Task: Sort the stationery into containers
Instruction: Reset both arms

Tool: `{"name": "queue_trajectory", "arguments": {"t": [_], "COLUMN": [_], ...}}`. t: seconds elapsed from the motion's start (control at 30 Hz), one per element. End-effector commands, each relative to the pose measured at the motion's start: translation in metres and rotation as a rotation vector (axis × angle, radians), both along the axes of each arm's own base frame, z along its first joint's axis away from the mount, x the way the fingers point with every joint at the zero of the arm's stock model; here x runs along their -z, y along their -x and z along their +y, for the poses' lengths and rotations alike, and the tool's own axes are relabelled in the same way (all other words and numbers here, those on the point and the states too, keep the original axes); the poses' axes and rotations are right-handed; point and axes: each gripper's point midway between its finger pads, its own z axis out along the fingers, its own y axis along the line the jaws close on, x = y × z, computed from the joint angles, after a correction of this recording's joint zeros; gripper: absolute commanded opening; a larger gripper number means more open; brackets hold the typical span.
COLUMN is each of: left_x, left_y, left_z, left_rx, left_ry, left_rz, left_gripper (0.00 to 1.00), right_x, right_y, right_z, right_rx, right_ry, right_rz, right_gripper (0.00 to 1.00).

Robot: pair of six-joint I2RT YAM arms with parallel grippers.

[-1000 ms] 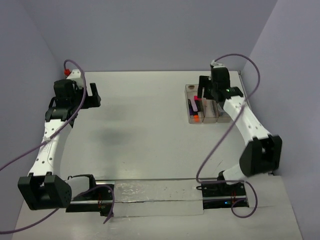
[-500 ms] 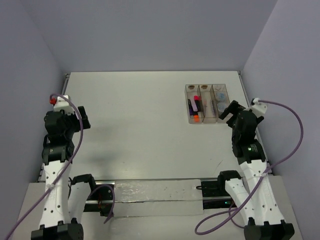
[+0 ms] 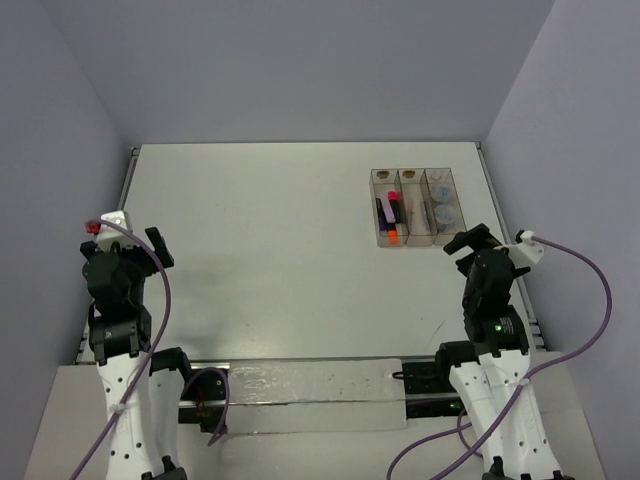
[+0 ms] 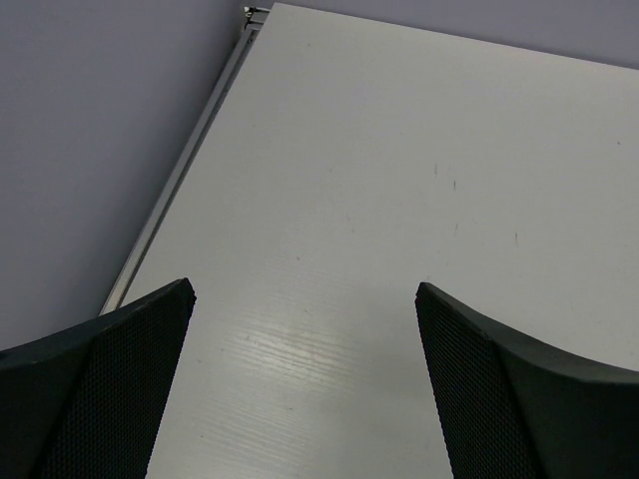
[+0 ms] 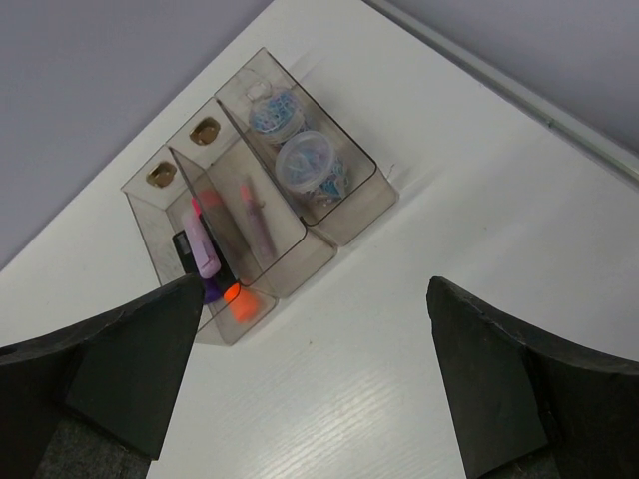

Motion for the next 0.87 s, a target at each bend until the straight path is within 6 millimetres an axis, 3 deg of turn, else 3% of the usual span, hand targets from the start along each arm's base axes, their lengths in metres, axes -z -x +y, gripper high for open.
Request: {"name": "queue_trajectory", "arguments": {"t": [0.0, 0.83], "left_x": [-0.0104, -0.0111], "left_y": [-0.0048, -0.0061], "left_z": [0.0069, 0.0039], "left_rx": [-0.025, 0.005], "left_ry": [-0.005, 0.001], "left_rz": [-0.044, -0.049], "left_gripper": [0.99, 0.99], "right_x": [-0.0051, -0.0051], "right_y": [0.0024, 0.0016], "right_z": [-0.0079, -0.0001], "right_rx": [0.072, 0.009], "right_ry": [-0.026, -0.004], "right_rz": [-0.027, -0.062], "right_gripper": [1.00, 1.00]}}
